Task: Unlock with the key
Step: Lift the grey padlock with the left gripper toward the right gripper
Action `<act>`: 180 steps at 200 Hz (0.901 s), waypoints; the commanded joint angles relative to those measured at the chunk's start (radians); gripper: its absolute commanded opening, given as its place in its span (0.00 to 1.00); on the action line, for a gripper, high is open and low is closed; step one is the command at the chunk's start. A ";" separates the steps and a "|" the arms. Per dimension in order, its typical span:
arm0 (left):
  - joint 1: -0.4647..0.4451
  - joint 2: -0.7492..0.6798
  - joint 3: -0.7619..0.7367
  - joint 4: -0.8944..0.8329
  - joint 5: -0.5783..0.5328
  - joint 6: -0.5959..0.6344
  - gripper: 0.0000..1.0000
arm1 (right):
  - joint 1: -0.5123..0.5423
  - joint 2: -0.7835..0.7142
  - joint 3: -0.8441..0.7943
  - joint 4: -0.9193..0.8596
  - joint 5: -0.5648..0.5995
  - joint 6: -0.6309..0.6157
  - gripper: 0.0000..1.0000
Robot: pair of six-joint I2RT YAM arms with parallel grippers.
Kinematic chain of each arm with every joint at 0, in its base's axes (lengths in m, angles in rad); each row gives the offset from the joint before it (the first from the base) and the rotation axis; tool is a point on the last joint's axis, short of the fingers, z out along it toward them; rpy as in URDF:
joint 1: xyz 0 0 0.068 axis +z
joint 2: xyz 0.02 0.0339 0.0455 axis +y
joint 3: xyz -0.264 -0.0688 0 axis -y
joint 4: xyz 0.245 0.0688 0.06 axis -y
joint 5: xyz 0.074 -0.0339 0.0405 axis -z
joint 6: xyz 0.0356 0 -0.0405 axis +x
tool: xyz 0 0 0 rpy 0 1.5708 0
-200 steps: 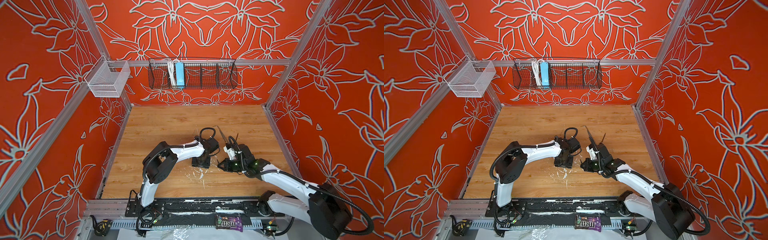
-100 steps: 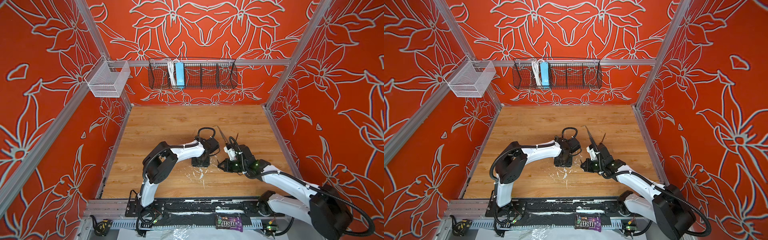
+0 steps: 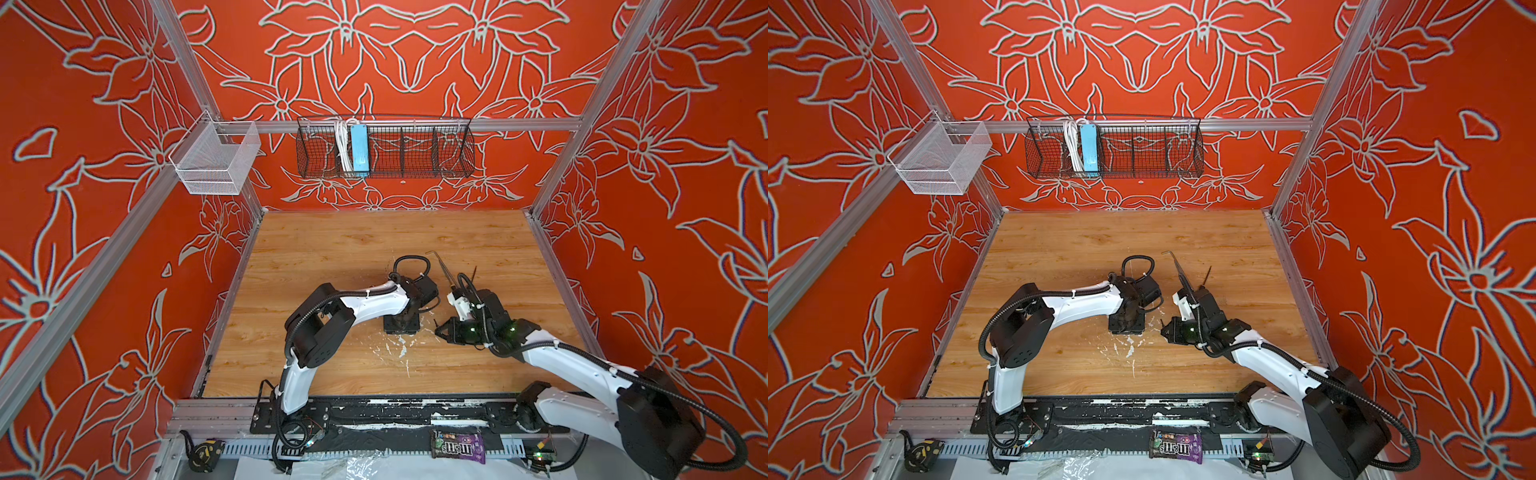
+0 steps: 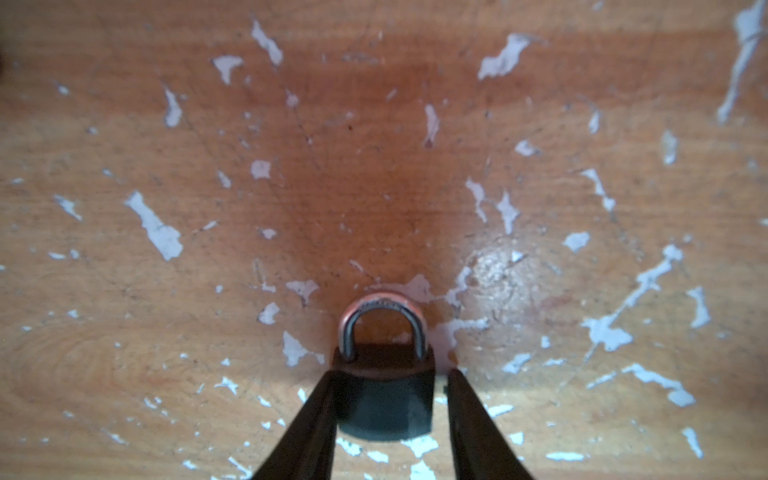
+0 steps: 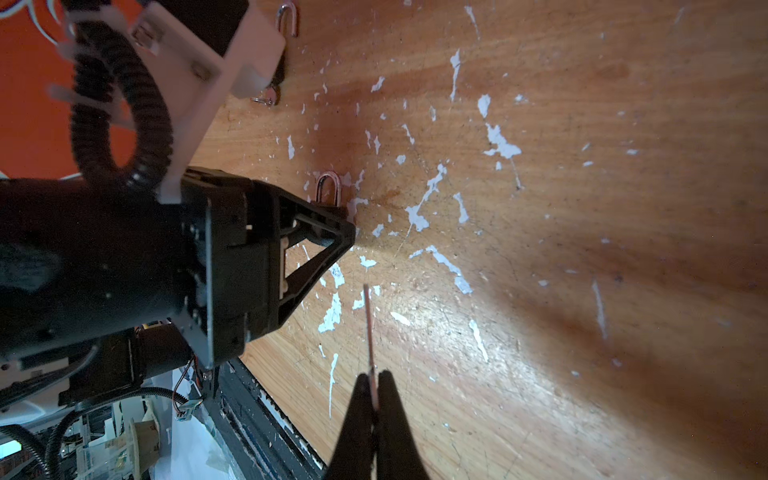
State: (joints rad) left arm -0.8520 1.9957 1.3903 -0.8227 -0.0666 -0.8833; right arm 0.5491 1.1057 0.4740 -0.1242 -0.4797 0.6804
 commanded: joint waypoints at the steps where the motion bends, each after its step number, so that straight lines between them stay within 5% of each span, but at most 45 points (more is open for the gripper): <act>1: 0.004 0.015 -0.059 0.028 -0.039 -0.048 0.42 | -0.005 0.004 -0.010 0.014 -0.009 -0.007 0.00; 180: 0.005 -0.069 -0.104 0.050 -0.058 -0.092 0.26 | -0.009 0.008 0.011 -0.018 -0.028 -0.028 0.00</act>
State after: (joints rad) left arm -0.8520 1.9518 1.3258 -0.7483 -0.0925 -0.9447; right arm 0.5488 1.1057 0.4740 -0.1223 -0.4885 0.6796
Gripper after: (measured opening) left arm 0.334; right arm 0.052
